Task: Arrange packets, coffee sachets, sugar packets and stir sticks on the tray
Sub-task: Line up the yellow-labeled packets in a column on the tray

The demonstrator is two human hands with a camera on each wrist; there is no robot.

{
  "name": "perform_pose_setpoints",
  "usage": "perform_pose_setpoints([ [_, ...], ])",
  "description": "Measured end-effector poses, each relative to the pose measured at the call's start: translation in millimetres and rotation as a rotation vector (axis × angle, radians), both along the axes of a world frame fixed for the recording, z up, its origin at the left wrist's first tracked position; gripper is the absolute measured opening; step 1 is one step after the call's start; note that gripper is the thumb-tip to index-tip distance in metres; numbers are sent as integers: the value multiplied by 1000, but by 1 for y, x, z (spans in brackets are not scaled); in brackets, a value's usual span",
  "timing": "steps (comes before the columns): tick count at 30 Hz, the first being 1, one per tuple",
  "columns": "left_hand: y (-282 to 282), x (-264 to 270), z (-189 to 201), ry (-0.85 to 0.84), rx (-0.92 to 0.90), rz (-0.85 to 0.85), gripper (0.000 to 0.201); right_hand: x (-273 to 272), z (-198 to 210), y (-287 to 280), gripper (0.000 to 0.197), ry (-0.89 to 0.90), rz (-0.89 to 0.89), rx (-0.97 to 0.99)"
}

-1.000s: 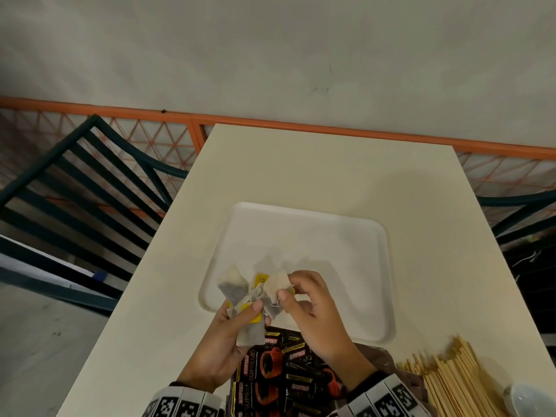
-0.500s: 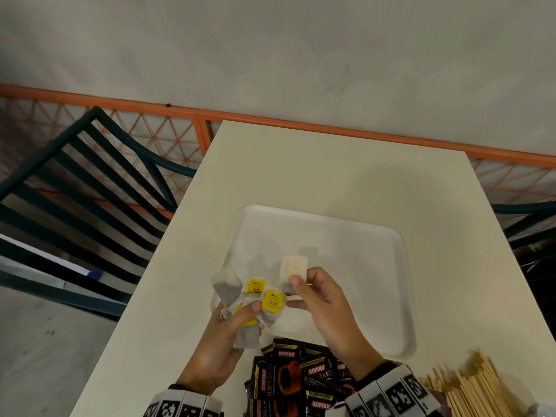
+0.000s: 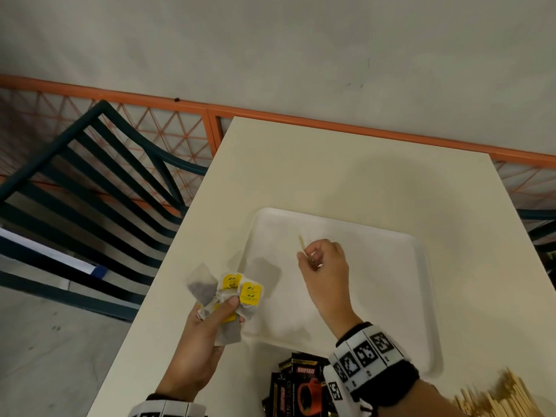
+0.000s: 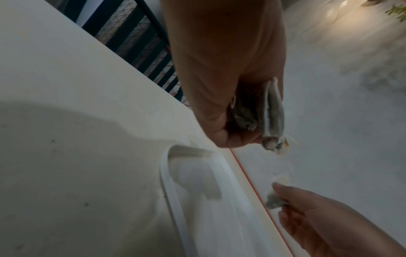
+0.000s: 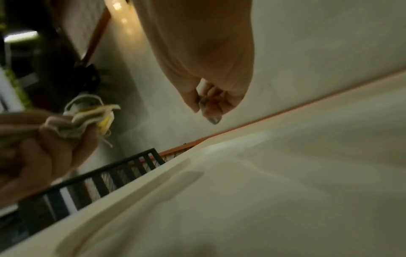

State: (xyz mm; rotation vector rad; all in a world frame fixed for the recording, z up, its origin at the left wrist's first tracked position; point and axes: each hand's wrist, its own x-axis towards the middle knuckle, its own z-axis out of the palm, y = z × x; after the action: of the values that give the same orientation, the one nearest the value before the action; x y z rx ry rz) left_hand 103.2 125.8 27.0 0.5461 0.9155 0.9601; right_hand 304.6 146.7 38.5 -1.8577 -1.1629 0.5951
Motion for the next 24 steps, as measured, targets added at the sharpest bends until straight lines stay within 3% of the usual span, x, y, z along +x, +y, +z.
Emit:
perform_pose_setpoints([
  [3, 5, -1, -3, 25, 15, -4, 68, 0, -6, 4, 27, -41, 286, -287],
  [4, 6, -1, -3, 23, 8, -3, 67, 2, -9, 4, 30, -55, 339, -357],
  [6, 8, -1, -5, 26, 6, 5, 63, 7, -10, 2, 24, -102, 330, -352],
  [8, 10, 0, -4, 59, 15, 3, 80, 13, -11, 0, 21, -236, 346, -301],
  [10, 13, -1, -5, 72, 4, 12, 84, 15, -14, 0, 28, -395, 464, -255],
  [14, 17, -5, -6, 84, -10, 1, 81, 12, -27, 9, 49, -548, 820, -191],
  [16, 18, -7, -7, 80, -24, -9, 70, 9, -29, 15, 53, -587, 912, -254],
  [20, 18, -12, -8, 119, -10, -19, 83, 4, -21, 27, 60, -596, 903, -380],
  [24, 21, -14, -8, 87, -32, -12, 40, -5, -22, 49, 63, -622, 833, -438],
])
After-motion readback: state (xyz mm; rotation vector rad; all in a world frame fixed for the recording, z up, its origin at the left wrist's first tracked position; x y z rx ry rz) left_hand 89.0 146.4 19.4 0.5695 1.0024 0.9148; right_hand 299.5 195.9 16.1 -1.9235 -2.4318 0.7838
